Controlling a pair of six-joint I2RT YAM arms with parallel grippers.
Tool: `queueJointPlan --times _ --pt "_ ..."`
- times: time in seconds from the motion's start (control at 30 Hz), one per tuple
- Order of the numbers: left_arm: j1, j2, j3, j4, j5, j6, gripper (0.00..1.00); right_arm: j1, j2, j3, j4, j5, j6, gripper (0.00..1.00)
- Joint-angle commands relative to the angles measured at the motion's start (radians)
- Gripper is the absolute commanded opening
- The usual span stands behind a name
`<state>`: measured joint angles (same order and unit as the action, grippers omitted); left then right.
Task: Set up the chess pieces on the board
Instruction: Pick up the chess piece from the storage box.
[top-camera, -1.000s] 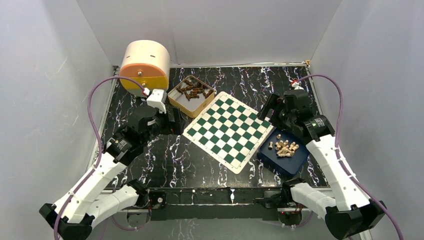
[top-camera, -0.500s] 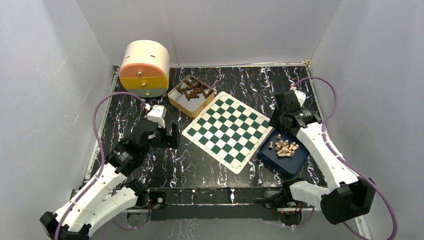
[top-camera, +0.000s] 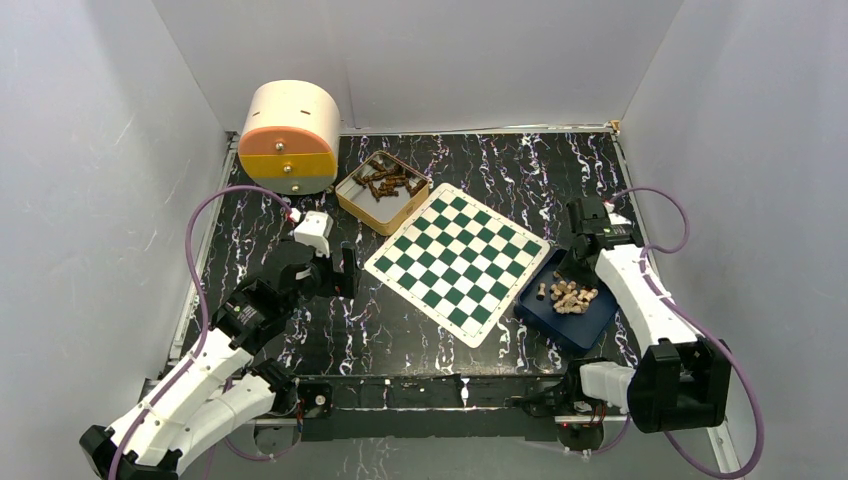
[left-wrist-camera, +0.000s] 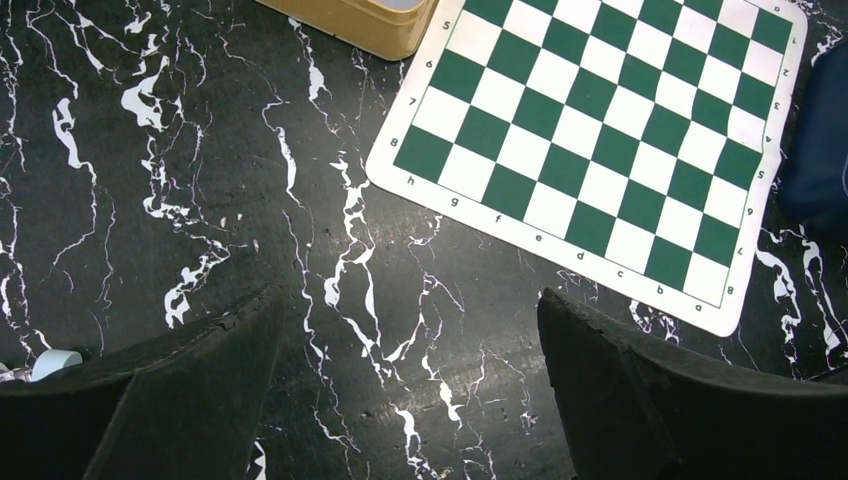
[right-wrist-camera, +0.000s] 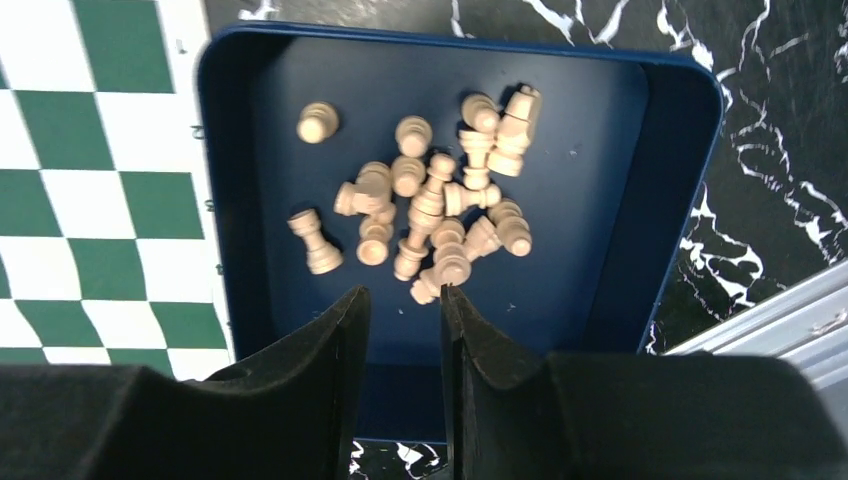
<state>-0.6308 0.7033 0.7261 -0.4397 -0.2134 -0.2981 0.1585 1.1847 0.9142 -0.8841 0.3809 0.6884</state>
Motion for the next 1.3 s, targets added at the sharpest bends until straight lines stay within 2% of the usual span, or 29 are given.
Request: queueJointPlan --times 0.0,0.43,0.53,1.27 --pt "-0.002 -0.014 0.006 0.03 -0.029 0.019 0.95 -0.1 0.001 -0.036 0.021 -0.092 -0.017 0.4" --pt "-0.003 -0.038 0.004 0.027 -0.027 0.027 0.95 -0.254 0.049 -0.055 0.047 -0.208 -0.03 0.44" --pt "-0.003 -0.042 0.003 0.027 -0.027 0.027 0.95 -0.262 0.052 -0.055 0.032 -0.204 -0.007 0.49" --pt "-0.003 -0.041 0.001 0.03 -0.017 0.03 0.95 -0.271 0.059 -0.16 0.134 -0.248 0.004 0.4"
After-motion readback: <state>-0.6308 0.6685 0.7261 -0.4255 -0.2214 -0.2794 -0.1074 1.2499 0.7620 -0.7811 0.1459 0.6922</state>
